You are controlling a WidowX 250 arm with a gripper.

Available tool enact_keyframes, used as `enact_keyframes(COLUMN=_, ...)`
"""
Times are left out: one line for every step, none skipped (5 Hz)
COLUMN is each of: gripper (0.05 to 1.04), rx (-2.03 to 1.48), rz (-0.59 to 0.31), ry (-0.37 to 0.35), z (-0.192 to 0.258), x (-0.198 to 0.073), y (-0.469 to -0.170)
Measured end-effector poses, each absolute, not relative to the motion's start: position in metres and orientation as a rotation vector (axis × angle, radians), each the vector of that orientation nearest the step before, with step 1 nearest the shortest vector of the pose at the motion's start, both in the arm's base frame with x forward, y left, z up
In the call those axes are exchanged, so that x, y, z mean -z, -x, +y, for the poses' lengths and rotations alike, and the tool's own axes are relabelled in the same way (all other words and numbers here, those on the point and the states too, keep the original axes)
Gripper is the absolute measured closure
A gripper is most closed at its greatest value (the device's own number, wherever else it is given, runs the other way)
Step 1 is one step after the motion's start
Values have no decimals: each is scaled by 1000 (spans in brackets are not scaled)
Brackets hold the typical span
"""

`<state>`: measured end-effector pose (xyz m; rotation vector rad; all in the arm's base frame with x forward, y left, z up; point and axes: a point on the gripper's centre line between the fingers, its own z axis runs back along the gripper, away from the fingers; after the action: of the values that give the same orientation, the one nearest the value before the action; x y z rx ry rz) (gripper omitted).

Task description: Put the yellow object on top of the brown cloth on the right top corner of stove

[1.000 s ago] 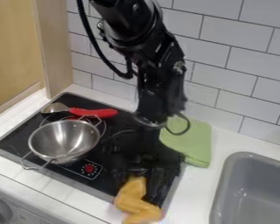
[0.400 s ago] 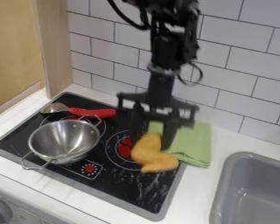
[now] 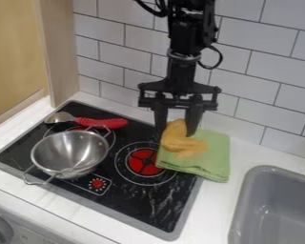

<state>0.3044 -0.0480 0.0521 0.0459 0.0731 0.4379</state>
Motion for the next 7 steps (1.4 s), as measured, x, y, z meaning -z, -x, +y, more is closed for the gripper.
enact_keyframes(gripper=568, rx=-512, rz=33, ry=-94, z=-43, x=-45, y=-330)
enact_keyframes(gripper=568, rx=-522, rz=23, ry=-91, z=-44, x=-35, y=-338)
enact_keyframes(gripper=568, rx=-537, rz=21, ry=-111, z=-43, x=-23, y=-343)
enact_keyframes(gripper=568, rx=-552, rz=2, ry=-79, z=-47, x=-20, y=-348)
enact_keyframes(gripper=486, rx=-584, rz=8, ry=-82, z=-47, x=-17, y=-348)
enact_keyframes(gripper=177, rx=-579, rz=48, ry=-95, z=-47, x=-20, y=-344)
enact_keyframes(gripper=65, rx=-567, rz=32, ry=-68, z=-51, x=-20, y=-348)
